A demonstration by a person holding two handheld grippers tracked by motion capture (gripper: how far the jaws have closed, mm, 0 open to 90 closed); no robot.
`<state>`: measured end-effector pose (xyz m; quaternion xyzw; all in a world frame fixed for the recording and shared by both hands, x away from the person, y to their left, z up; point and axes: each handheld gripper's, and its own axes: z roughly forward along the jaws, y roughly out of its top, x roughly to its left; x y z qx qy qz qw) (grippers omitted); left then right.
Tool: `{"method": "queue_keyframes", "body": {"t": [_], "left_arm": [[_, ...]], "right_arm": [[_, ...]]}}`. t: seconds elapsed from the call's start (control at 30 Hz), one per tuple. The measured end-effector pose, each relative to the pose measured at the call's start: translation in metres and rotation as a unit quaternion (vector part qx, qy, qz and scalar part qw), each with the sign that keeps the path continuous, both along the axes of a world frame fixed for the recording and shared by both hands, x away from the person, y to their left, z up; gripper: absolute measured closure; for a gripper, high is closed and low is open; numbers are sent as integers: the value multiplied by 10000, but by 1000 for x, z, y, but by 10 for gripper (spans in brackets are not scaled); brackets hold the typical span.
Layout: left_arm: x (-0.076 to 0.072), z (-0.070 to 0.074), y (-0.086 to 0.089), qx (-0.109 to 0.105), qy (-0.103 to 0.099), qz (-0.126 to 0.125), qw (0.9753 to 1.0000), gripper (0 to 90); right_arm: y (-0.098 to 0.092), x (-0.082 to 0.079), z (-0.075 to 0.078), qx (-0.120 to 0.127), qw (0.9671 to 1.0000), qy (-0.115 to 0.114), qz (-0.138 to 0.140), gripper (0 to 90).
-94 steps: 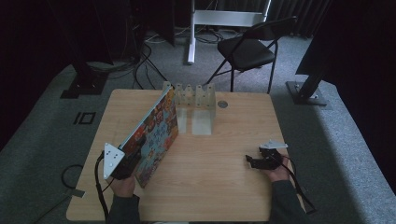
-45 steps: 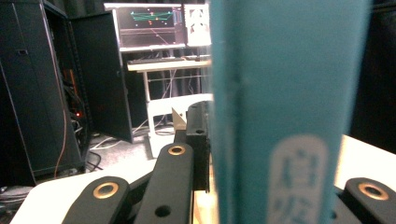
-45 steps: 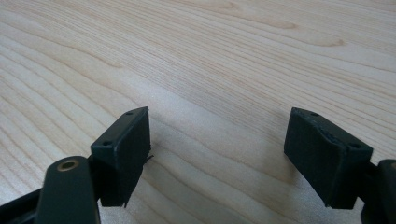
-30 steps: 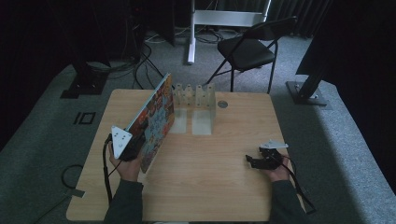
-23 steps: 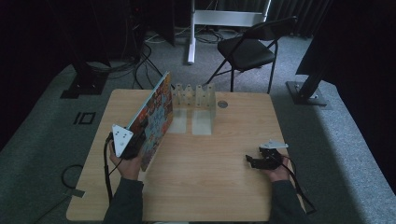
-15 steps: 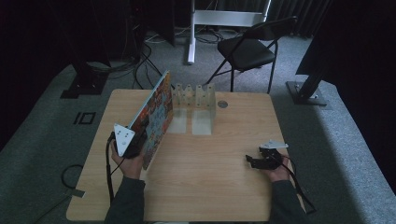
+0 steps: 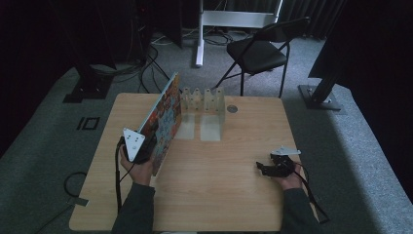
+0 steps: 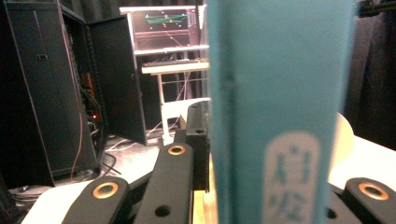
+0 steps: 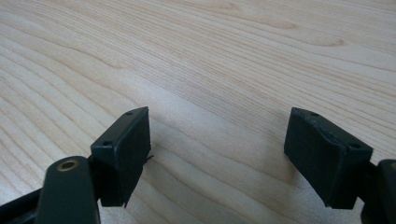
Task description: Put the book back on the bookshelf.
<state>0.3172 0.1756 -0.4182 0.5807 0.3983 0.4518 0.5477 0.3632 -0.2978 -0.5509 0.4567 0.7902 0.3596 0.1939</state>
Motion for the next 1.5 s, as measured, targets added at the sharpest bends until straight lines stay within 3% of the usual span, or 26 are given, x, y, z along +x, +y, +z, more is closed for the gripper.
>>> {"method": "queue_keyframes", "body": {"t": [0.6,0.93,1.5], "left_arm": [[12,-3,-15,-166,-2,392,9991,799],[15,-5,-27,-105,-83,657,9978,798],[24,-11,-44,-14,-117,850,9963,798]], "right_arm": [[-1,0,0,32,10000,6,1,224],[-1,0,0,54,10000,13,-2,224],[-1,0,0,73,10000,16,0,224]]}}
